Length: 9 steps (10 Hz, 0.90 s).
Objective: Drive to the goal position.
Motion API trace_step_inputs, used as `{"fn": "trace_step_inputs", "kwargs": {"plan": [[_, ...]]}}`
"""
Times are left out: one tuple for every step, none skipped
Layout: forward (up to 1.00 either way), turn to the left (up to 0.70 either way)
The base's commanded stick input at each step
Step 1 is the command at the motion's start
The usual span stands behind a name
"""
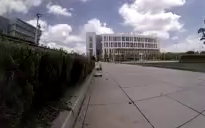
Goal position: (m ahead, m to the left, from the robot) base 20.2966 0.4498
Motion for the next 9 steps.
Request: {"fn": "trace_step_inputs", "kwargs": {"plan": [[0.04, 0.00], [0.04, 0.00], [0.04, 0.00], [0.04, 0.00], [0.03, 0.00], [0.01, 0.00], [0.02, 0.00], [0.04, 0.00], [0.01, 0.00]]}}
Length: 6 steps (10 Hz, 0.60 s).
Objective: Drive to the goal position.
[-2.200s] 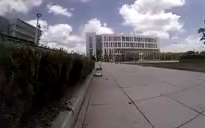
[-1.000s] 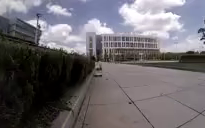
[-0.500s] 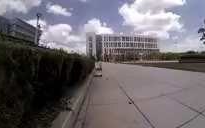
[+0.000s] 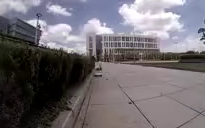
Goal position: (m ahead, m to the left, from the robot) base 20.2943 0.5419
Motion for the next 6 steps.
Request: {"fn": "trace_step_inputs", "kwargs": {"plan": [[0.01, 0.00], [0.03, 0.00], [0.01, 0.00], [0.04, 0.00], [0.04, 0.00], [0.04, 0.00]]}}
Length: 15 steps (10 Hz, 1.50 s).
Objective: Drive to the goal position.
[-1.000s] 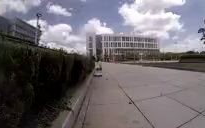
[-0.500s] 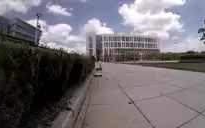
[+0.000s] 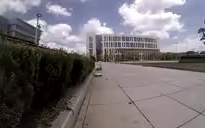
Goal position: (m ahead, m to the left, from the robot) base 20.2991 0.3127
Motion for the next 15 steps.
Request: {"fn": "trace_step_inputs", "kwargs": {"plan": [[0.04, 0.00], [0.04, 0.00], [0.04, 0.00], [0.04, 0.00], [0.04, 0.00], [0.04, 0.00], [0.04, 0.00], [0.04, 0.00], [0.04, 0.00], [0.04, 0.00], [0.04, 0.00], [0.04, 0.00], [0.04, 0.00], [0.04, 0.00], [0.04, 0.00]]}}
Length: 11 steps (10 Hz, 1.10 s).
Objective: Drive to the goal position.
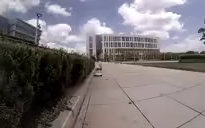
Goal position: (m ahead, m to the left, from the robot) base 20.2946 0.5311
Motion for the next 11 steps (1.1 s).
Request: {"fn": "trace_step_inputs", "kwargs": {"plan": [[0.04, 0.00], [0.04, 0.00], [0.04, 0.00], [0.04, 0.00], [0.04, 0.00], [0.04, 0.00], [0.04, 0.00], [0.04, 0.00], [0.04, 0.00], [0.04, 0.00], [0.04, 0.00]]}}
